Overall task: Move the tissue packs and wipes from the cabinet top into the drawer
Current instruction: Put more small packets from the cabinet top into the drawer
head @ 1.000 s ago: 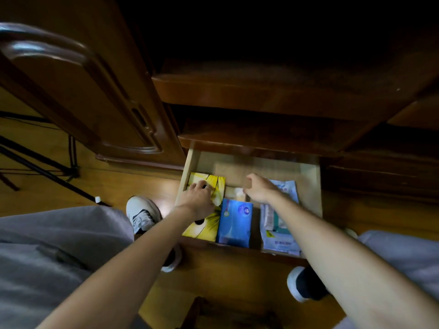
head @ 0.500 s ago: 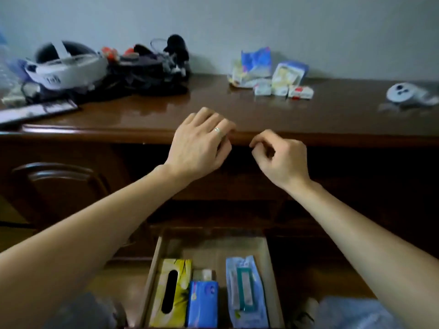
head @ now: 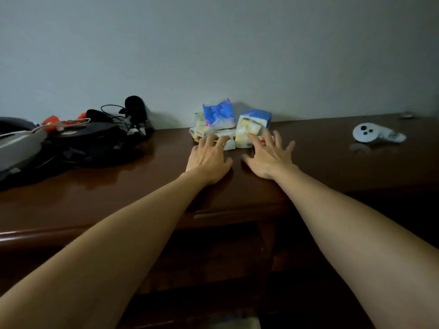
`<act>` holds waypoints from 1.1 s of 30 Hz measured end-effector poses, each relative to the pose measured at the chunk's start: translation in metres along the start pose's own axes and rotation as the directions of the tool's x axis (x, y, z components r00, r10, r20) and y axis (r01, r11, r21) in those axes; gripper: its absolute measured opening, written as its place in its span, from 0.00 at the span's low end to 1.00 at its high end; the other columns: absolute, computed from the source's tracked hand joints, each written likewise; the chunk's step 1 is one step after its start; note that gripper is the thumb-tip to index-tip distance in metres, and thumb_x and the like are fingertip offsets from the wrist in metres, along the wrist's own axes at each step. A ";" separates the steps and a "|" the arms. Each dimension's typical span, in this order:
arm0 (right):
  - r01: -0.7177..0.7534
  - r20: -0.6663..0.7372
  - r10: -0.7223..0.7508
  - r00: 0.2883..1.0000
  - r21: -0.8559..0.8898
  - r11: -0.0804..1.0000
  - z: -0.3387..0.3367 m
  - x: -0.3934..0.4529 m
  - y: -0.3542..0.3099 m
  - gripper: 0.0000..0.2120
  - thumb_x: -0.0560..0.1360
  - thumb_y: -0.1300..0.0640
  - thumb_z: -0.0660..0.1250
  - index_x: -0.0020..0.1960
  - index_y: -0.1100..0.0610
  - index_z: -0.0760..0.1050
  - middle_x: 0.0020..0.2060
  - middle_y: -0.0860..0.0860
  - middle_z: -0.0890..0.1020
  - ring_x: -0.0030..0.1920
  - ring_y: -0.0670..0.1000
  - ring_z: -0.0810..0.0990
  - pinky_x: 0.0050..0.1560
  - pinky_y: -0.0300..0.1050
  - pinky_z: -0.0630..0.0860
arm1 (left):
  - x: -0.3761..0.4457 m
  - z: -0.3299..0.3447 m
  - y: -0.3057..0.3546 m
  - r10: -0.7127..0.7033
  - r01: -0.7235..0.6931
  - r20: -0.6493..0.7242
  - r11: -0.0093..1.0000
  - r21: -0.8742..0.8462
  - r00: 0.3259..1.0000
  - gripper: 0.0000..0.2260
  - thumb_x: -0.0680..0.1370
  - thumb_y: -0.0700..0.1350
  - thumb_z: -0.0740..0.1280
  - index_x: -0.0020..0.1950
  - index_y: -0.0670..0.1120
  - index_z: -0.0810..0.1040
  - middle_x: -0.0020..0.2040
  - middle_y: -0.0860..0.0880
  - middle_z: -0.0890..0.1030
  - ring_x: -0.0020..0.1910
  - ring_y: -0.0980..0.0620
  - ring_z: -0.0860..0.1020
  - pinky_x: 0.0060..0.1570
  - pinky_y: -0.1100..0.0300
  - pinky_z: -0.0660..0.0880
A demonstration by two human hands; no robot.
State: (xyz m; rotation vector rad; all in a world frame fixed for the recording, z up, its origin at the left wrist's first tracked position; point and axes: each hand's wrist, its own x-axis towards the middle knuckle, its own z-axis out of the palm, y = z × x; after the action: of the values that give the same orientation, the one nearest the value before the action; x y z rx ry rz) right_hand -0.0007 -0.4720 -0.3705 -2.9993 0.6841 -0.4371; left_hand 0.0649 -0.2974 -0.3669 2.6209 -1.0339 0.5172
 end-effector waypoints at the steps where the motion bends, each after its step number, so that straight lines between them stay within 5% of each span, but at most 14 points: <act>1: 0.005 0.001 -0.005 1.000 -0.025 1.000 0.003 0.012 0.004 0.35 0.77 0.30 0.53 0.80 0.39 0.48 0.82 0.52 0.44 0.81 0.61 0.42 0.71 0.78 0.43 | 0.015 0.007 0.003 0.024 -0.024 0.004 1.000 0.007 1.000 0.30 0.79 0.57 0.63 0.80 0.56 0.61 0.79 0.45 0.63 0.78 0.42 0.60 0.74 0.43 0.60; 5: 0.051 0.073 -0.048 0.996 -0.037 0.998 0.011 0.054 0.011 0.32 0.77 0.29 0.47 0.79 0.34 0.49 0.82 0.50 0.47 0.80 0.62 0.46 0.70 0.78 0.46 | 0.065 0.030 0.002 0.063 -0.066 0.106 0.997 0.027 0.992 0.29 0.82 0.57 0.58 0.83 0.57 0.56 0.83 0.45 0.55 0.82 0.42 0.51 0.79 0.40 0.49; 10: 0.086 0.061 -0.092 0.994 0.093 0.992 0.016 0.075 0.013 0.26 0.76 0.35 0.50 0.74 0.36 0.60 0.75 0.53 0.67 0.70 0.62 0.67 0.62 0.64 0.68 | 0.088 0.039 -0.007 0.083 -0.062 0.180 0.991 -0.121 0.980 0.25 0.82 0.56 0.57 0.80 0.55 0.64 0.77 0.46 0.69 0.76 0.44 0.64 0.72 0.43 0.64; 18: 0.111 0.061 -0.149 0.987 0.407 0.907 -0.006 0.011 0.010 0.23 0.71 0.42 0.64 0.66 0.37 0.67 0.64 0.47 0.77 0.59 0.53 0.77 0.50 0.52 0.74 | 0.026 0.004 -0.012 0.084 -0.075 0.084 0.992 -0.105 0.993 0.18 0.77 0.64 0.64 0.61 0.55 0.73 0.65 0.51 0.75 0.66 0.47 0.71 0.49 0.51 0.69; 21: 0.053 0.035 -0.079 0.996 0.464 0.884 -0.017 -0.012 0.009 0.25 0.71 0.44 0.63 0.67 0.40 0.65 0.62 0.45 0.78 0.60 0.53 0.78 0.57 0.54 0.75 | 0.003 -0.018 -0.022 0.111 -0.112 0.109 0.994 0.004 0.988 0.24 0.76 0.72 0.59 0.55 0.53 0.75 0.75 0.54 0.68 0.71 0.48 0.70 0.49 0.49 0.72; 23: 0.028 -0.015 -0.024 1.000 0.465 0.885 -0.021 -0.013 0.006 0.26 0.74 0.45 0.61 0.72 0.41 0.62 0.64 0.47 0.77 0.64 0.55 0.75 0.61 0.57 0.73 | -0.003 -0.023 -0.024 0.099 -0.113 0.149 0.990 0.084 0.984 0.32 0.75 0.74 0.57 0.62 0.50 0.76 0.80 0.54 0.61 0.72 0.47 0.69 0.48 0.49 0.71; 26: 0.015 -0.075 0.015 0.997 0.388 0.922 -0.024 0.004 0.003 0.27 0.77 0.48 0.59 0.76 0.41 0.60 0.70 0.52 0.72 0.68 0.58 0.71 0.60 0.58 0.72 | 0.001 -0.013 -0.010 -0.016 0.016 0.013 1.000 -0.012 1.000 0.39 0.74 0.75 0.59 0.71 0.45 0.66 0.73 0.46 0.67 0.66 0.41 0.74 0.46 0.49 0.70; 30: 0.062 -0.150 -0.030 0.988 0.216 0.974 -0.024 0.052 0.003 0.27 0.78 0.48 0.59 0.77 0.40 0.58 0.74 0.51 0.66 0.71 0.59 0.67 0.61 0.61 0.70 | 0.026 0.010 0.001 0.004 0.007 0.075 0.989 -0.151 0.997 0.39 0.74 0.74 0.60 0.80 0.59 0.53 0.81 0.48 0.57 0.77 0.41 0.63 0.63 0.40 0.71; 33: -0.004 -0.051 0.012 0.999 0.171 0.985 -0.010 0.094 -0.002 0.30 0.78 0.43 0.61 0.78 0.41 0.56 0.76 0.51 0.63 0.74 0.60 0.64 0.64 0.60 0.69 | 0.045 0.019 -0.009 0.024 0.000 0.138 0.985 -0.174 0.990 0.27 0.78 0.67 0.58 0.76 0.68 0.57 0.72 0.48 0.75 0.68 0.43 0.74 0.55 0.46 0.71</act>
State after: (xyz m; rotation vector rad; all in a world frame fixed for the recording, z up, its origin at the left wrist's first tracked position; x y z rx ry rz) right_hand 0.0782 -0.5100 -0.3357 -2.8321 0.6270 -0.5448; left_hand 0.1061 -0.3248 -0.3658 2.5258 -1.0845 0.2359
